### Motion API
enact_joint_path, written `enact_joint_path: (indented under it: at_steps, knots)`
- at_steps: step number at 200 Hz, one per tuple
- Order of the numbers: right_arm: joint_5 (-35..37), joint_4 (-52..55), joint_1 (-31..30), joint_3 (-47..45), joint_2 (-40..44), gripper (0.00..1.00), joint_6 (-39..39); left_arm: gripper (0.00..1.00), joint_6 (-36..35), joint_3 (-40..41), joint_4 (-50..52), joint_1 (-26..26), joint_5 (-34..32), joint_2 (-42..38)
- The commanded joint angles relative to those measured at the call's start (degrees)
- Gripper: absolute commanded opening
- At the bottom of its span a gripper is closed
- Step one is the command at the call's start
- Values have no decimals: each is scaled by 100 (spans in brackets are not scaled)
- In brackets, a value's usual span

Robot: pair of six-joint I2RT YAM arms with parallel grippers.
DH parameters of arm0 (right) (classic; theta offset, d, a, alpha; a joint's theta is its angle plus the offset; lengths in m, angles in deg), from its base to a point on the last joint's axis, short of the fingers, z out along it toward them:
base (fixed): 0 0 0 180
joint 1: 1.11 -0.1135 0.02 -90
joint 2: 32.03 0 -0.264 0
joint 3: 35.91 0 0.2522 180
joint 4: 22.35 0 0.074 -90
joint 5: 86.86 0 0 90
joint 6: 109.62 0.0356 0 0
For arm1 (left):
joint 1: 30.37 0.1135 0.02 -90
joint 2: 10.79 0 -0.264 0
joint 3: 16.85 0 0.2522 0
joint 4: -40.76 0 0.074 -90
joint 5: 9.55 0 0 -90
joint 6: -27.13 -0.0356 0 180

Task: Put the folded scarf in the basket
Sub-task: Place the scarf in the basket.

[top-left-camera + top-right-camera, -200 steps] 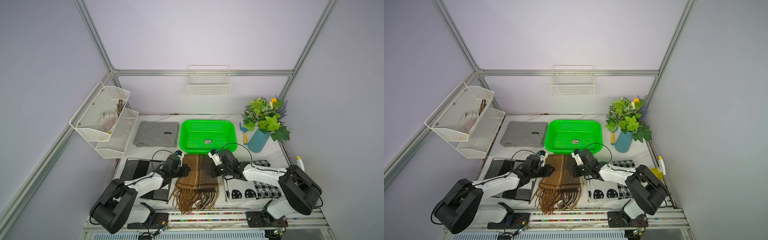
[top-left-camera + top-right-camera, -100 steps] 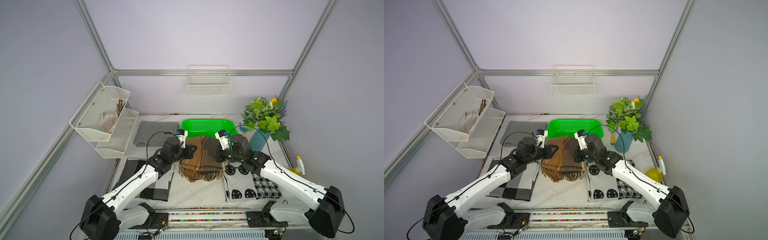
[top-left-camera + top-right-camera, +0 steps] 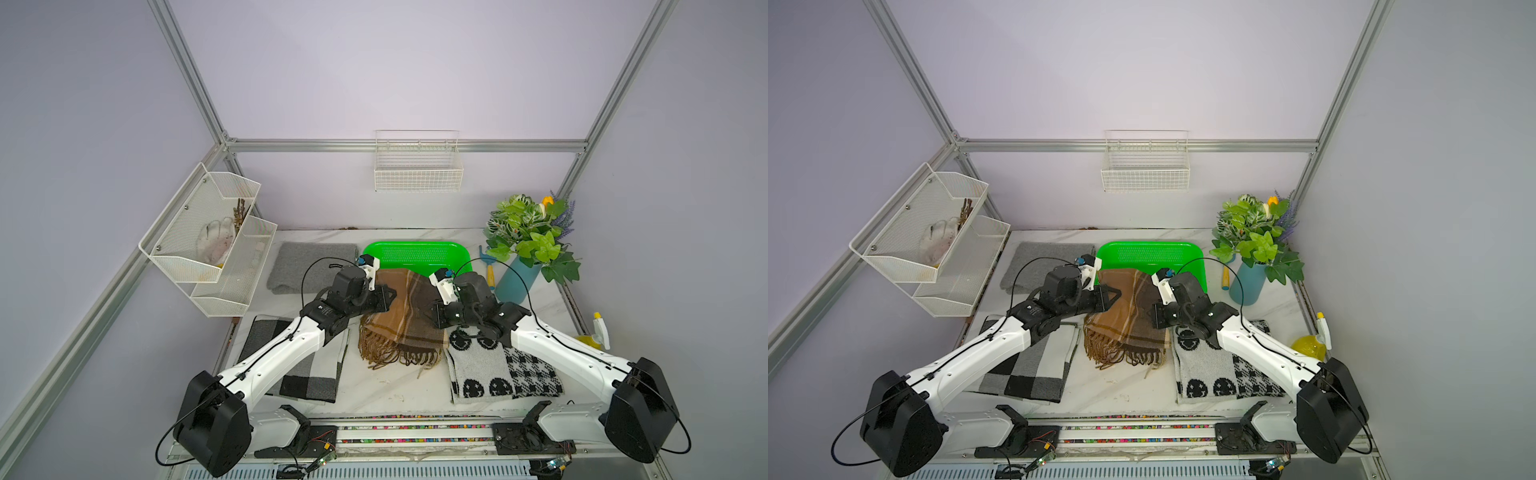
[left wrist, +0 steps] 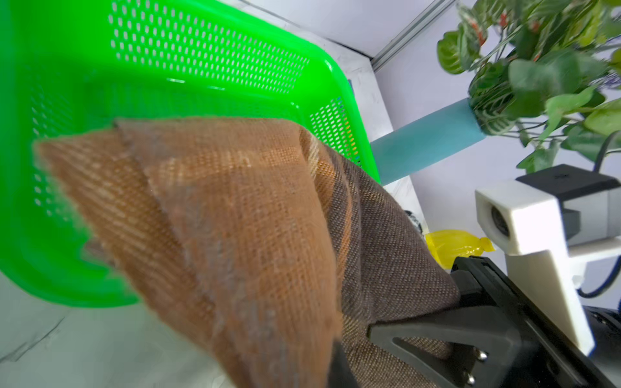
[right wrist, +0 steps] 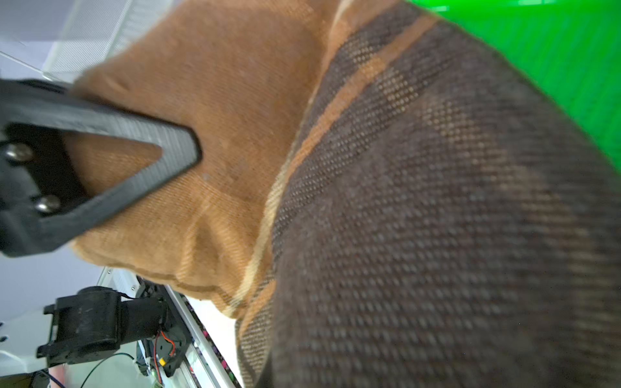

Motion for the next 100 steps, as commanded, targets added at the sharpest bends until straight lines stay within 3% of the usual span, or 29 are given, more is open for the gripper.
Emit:
enact_joint_path:
  at_steps: [1,36,68,100]
  knots:
    - [210,65,94,805,-18,0,-191,0,135,-687,-495,91,53,5]
    - [151,656,653,1842,-648,0,-361,0,413,-1375,-690,358,352,648]
    - [15,713,1019,2347,-1493,0,-482,0,480,-2026,-802,567,458,1851]
    - [447,795,1085,2842,-2390,0,-834,0,414,-2468,-1026,761,447,2797]
